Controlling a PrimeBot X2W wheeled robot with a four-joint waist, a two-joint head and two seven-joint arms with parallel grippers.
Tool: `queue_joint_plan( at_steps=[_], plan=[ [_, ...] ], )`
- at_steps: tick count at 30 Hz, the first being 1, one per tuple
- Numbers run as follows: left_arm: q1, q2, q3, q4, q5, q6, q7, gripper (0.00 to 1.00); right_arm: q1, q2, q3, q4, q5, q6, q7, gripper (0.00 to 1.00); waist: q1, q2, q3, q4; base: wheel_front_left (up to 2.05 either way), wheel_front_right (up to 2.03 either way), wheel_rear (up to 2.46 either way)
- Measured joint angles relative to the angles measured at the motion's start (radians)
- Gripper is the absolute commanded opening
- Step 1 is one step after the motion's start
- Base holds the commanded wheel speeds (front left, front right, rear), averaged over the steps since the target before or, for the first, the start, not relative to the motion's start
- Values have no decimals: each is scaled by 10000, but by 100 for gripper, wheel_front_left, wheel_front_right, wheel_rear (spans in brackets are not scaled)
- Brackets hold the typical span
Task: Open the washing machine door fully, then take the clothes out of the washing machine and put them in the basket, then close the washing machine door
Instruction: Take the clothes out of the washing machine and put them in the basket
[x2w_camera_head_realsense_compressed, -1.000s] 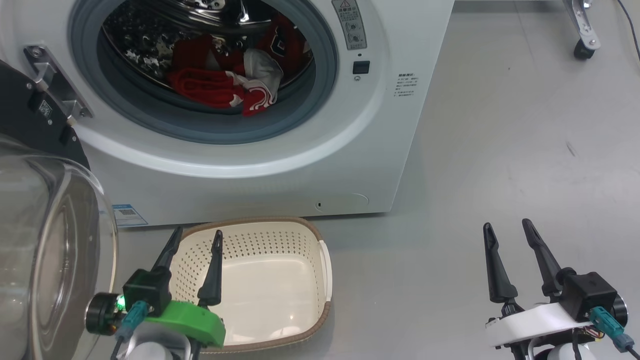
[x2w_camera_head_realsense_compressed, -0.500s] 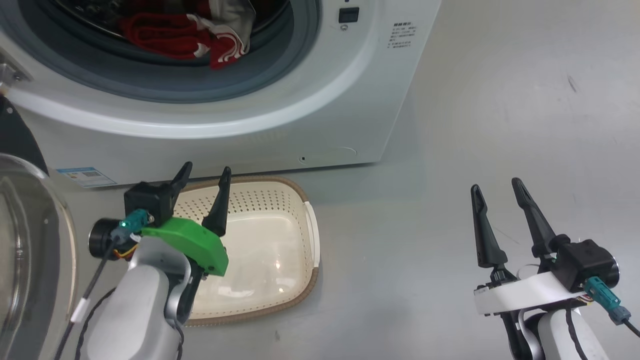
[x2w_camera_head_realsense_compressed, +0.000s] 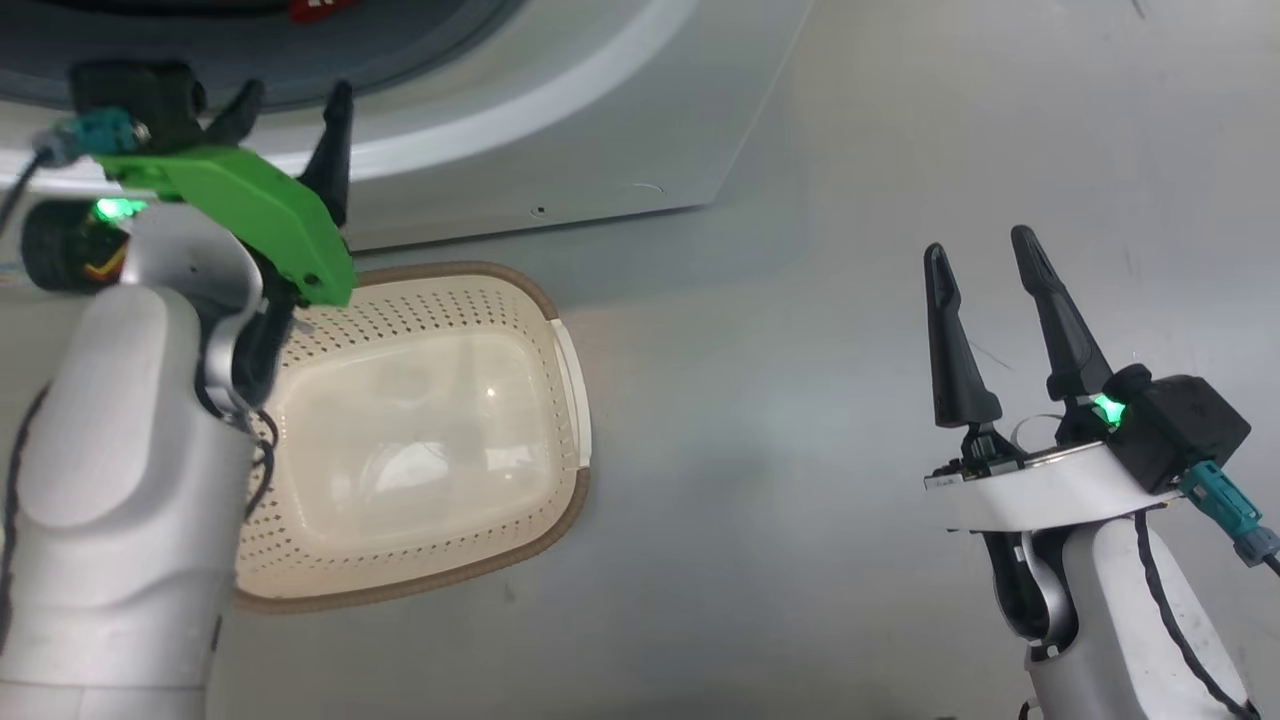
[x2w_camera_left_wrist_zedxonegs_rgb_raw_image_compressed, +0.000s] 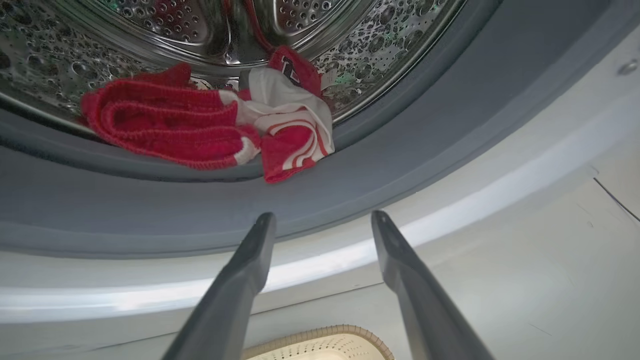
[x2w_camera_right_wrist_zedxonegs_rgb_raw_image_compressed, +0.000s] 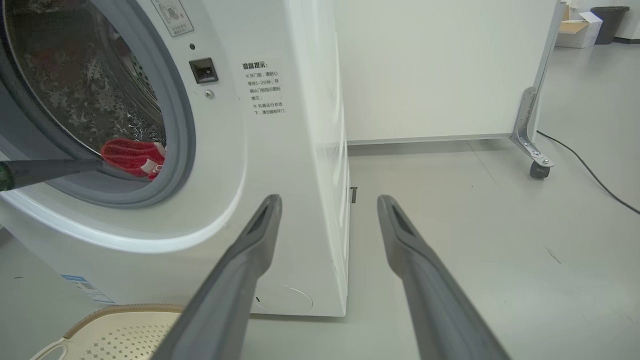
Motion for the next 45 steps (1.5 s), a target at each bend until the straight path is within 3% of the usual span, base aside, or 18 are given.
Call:
queue_joint_plan(
  at_steps=[9,18,29,35,36,37,39,40,45],
  plan=[
    [-2061,777,362,146,-349,-109,1388,100,-650,-15,474,25,575,-105,0,100,1,0,909,-640,0,0,0],
    [-3494,1181,614,474,-593,-198,2445,100,-1027,-17,899,69,1080,-318,0,100,0,0,1481,-1391,0,0,0],
    [-4039,1559,685,1492,-696,-186,3250,100,-1240,-15,1129,161,1277,-445,0,100,0,0,1868,-2021,0,0,0],
    [-4405,1762,675,1965,-573,56,3712,100,-1261,-15,1141,196,1331,-523,0,100,0,0,1955,-2144,0,0,0],
    [-4462,1802,665,2033,-525,71,3745,96,-1264,-13,1145,201,1335,-523,0,100,0,0,1961,-2155,0,0,0],
    [-4499,1814,665,2096,-470,86,3818,77,-1268,-13,1154,205,1335,-523,0,100,0,0,1964,-2164,0,0,0],
    [-4602,1831,614,2182,-431,148,3919,16,-1289,-13,1160,213,1335,-525,0,100,0,0,1965,-2179,0,0,0],
    [-4635,1845,573,2203,-357,159,3919,0,-1319,-13,1160,226,1335,-525,0,100,0,0,1964,-2183,0,0,0],
    [-4683,1921,510,2439,-245,249,3939,0,-1380,-13,1158,255,1335,-533,0,100,0,0,1955,-2185,0,0,0]
  ],
)
